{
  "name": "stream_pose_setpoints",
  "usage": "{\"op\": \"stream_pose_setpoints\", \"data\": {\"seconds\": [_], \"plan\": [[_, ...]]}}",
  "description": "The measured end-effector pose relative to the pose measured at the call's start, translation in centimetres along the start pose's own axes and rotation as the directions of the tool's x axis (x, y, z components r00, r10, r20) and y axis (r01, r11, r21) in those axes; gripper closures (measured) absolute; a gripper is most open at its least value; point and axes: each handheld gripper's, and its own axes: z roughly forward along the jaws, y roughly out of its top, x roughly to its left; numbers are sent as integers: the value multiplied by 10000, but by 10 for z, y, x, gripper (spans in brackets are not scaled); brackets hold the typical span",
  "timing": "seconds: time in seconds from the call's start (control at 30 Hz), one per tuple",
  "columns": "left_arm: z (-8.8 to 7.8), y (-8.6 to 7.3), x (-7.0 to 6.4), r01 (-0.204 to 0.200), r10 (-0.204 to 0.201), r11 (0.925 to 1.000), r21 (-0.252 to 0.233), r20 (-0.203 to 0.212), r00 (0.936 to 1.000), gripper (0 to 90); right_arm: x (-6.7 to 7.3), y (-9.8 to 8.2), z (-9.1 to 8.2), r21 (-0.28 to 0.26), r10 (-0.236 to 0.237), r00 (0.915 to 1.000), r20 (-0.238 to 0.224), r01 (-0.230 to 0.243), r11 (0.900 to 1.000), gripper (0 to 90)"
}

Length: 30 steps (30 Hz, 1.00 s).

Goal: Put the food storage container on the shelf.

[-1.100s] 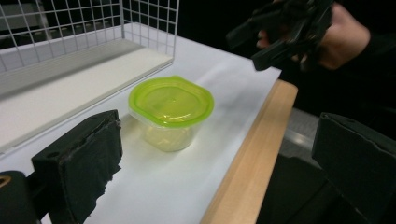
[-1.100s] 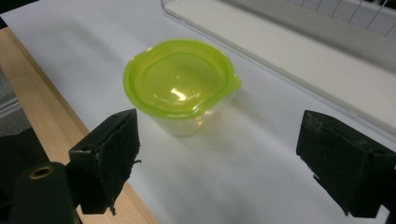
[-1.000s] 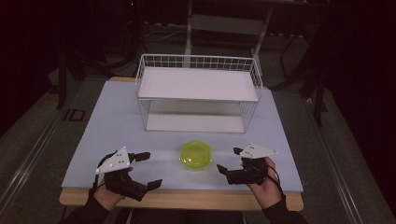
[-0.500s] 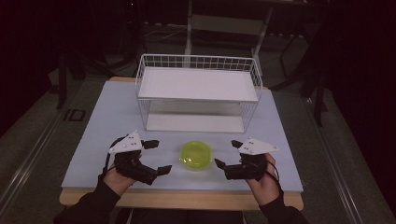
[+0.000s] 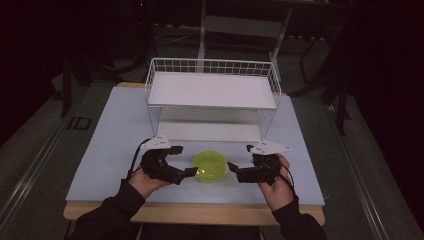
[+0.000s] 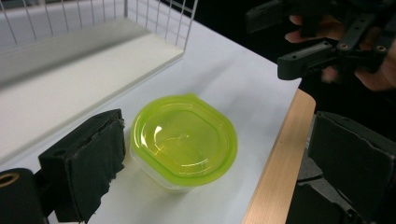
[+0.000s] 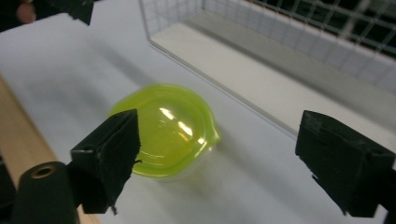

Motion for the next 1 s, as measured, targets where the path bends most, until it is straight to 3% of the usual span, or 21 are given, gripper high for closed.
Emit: {"op": "stream_pose_setpoints", "data": {"seconds": [0.1,0.17,0.27,0.33,0.53,0.67,0.83,0.97,1.0], "plan": [[10,-3,5,409,-403,9989,229,-260,9989,60,-3,-1,7,215,733,9970,-263,-727,9971,156],[15,-5,9,848,-837,9956,388,-303,9960,105,-3,-3,14,315,962,9943,-468,-948,9950,159],[22,-9,13,1186,-1157,9912,593,-502,9920,142,-3,-4,23,484,1298,9889,-729,-1265,9908,135],[27,-12,16,1466,-1429,9866,715,-549,9882,151,-1,-5,31,719,1593,9855,-578,-1551,9853,143],[41,-21,22,1984,-1896,9744,1057,-876,9779,171,-5,-12,47,1120,2360,9690,-737,-2271,9674,229],[45,-26,25,2293,-2220,9670,1114,-743,9722,235,-7,-16,53,1392,2713,9596,-752,-2593,9557,318],[48,-31,29,2640,-2568,9572,1190,-728,9637,340,-8,-21,60,1751,3102,9484,-662,-2950,9393,351],[50,-34,33,2992,-2959,9428,1468,-442,9542,461,-8,-26,66,2159,3400,9383,-626,-3198,9225,410],[50,-35,33,2956,-2927,9433,1511,-418,9553,467,-8,-27,68,2295,3426,9372,-653,-3200,9192,440]]}}
